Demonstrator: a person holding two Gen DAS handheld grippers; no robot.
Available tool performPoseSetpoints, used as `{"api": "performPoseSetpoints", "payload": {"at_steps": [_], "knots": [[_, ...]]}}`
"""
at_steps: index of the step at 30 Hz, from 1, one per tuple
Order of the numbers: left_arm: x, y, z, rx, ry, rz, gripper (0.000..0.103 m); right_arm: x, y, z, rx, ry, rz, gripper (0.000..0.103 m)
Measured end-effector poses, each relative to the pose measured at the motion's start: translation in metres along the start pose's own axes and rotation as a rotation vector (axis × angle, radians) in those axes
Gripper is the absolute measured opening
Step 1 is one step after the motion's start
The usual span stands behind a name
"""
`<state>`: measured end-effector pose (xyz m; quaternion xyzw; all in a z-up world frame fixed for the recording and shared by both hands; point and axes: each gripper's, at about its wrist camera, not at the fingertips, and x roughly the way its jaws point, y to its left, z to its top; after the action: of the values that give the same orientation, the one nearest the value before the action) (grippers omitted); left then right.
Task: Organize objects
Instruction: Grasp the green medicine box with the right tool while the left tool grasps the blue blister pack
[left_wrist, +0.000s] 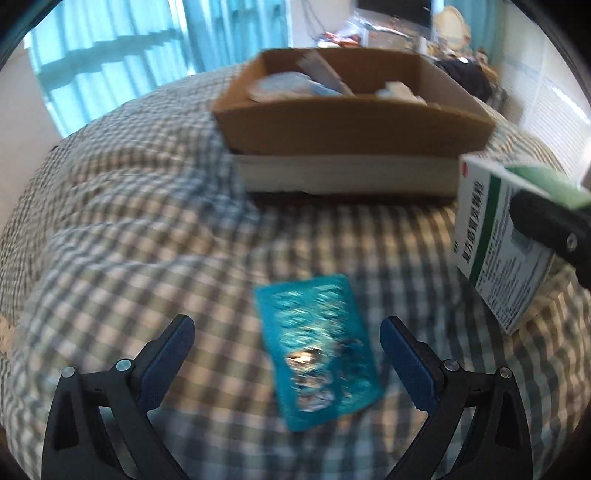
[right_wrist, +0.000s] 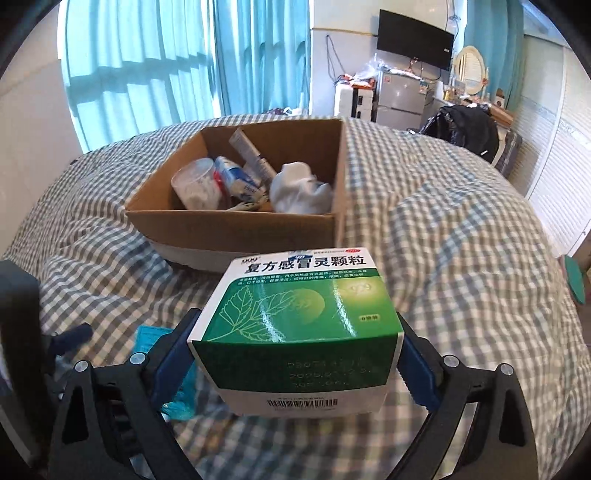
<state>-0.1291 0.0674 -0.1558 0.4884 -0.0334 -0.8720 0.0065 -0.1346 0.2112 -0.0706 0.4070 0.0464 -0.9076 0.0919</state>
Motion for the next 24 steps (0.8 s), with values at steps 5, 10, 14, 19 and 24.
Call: {"api": "performPoseSetpoints", "payload": {"at_steps": [5, 10, 14, 19, 24], "knots": [[0.018, -0.019, -0.004, 0.058, 0.032, 0.033, 0.1, -0.001, -0.015, -0.006, 0.036, 0.001, 0.028, 0.096], [0.037, -0.026, -0.008, 0.075, 0.054, 0.047, 0.083, 0.003, -0.018, -0.01, 0.057, 0.002, 0.065, 0.096], [0.035, -0.034, -0.01, 0.112, 0.048, 0.069, 0.076, 0.006, -0.017, -0.013, 0.059, 0.013, 0.069, 0.096], [0.019, -0.024, -0.01, 0.064, 0.06, -0.014, 0.073, -0.003, -0.016, -0.017, 0.065, 0.004, 0.066, 0.096], [-0.004, -0.022, -0.022, 0.045, 0.057, -0.082, 0.073, -0.017, -0.012, -0.023, 0.065, 0.0, 0.076, 0.096]]}}
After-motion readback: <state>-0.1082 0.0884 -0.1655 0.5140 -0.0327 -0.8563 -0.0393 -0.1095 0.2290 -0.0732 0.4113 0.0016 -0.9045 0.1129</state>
